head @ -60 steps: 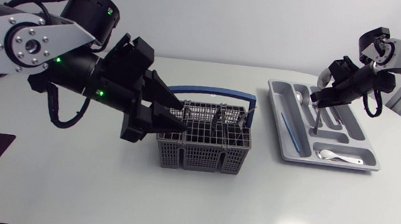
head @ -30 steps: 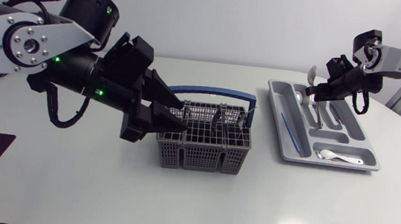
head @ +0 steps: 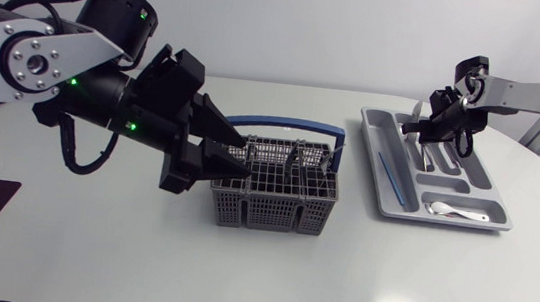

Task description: Unload the cutlery basket into the drawer organizer.

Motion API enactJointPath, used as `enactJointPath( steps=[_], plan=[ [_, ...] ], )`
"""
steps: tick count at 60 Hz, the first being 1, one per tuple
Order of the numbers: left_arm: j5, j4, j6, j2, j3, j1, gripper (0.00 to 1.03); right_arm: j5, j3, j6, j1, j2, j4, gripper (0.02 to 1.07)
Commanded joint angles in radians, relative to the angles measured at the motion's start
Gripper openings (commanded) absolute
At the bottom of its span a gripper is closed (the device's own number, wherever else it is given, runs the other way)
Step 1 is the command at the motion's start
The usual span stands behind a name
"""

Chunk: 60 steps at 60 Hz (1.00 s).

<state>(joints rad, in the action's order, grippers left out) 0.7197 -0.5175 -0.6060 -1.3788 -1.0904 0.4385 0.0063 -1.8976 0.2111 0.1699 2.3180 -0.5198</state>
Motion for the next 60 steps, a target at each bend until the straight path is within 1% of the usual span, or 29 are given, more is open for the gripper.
enactJointPath(
  steps=[1, 15, 23, 35, 46, 48, 49, 50, 51, 53, 55, 57, 60],
  plan=[
    [-0.003, 0.007, -0.015, 0.014, 0.034, 0.000, 0.89, 0.064, -0.029, -0.016, -0.018, 0.041, 0.000, 0.08],
    [-0.003, 0.005, -0.012, 0.024, 0.037, -0.001, 0.89, 0.204, -0.020, -0.012, -0.075, 0.070, 0.029, 0.08],
    [-0.003, 0.007, -0.012, 0.035, 0.046, -0.001, 0.89, 0.299, -0.009, 0.007, -0.106, 0.078, 0.075, 0.08],
    [-0.003, 0.005, -0.012, 0.046, 0.053, -0.001, 0.89, 0.351, -0.052, 0.027, -0.116, 0.129, 0.070, 0.08],
    [-0.003, 0.007, -0.012, 0.052, 0.057, -0.001, 0.89, 0.357, -0.083, 0.037, -0.118, 0.162, 0.055, 0.09],
    [-0.003, 0.007, -0.012, 0.052, 0.057, 0.000, 0.89, 0.357, -0.077, 0.039, -0.122, 0.162, 0.053, 0.20],
    [-0.003, 0.005, -0.012, 0.052, 0.055, -0.001, 0.89, 0.357, -0.070, 0.039, -0.125, 0.158, 0.055, 0.28],
    [-0.003, 0.005, -0.012, 0.052, 0.055, -0.001, 0.89, 0.357, -0.066, 0.039, -0.127, 0.155, 0.056, 0.32],
    [-0.003, 0.007, -0.012, 0.052, 0.053, -0.001, 0.89, 0.357, -0.058, 0.039, -0.129, 0.146, 0.058, 0.40],
    [-0.003, 0.005, -0.012, 0.052, 0.052, 0.000, 0.89, 0.356, -0.035, 0.037, -0.132, 0.123, 0.069, 0.52],
    [-0.003, 0.005, -0.011, 0.052, 0.050, -0.001, 0.89, 0.356, -0.009, 0.040, -0.136, 0.096, 0.087, 0.59],
    [-0.003, 0.005, -0.011, 0.052, 0.049, -0.001, 0.89, 0.351, 0.051, 0.043, -0.144, 0.037, 0.118, 0.70],
    [-0.003, 0.005, -0.011, 0.052, 0.046, -0.003, 0.89, 0.340, 0.094, 0.047, -0.152, -0.019, 0.132, 0.76]
  ],
)
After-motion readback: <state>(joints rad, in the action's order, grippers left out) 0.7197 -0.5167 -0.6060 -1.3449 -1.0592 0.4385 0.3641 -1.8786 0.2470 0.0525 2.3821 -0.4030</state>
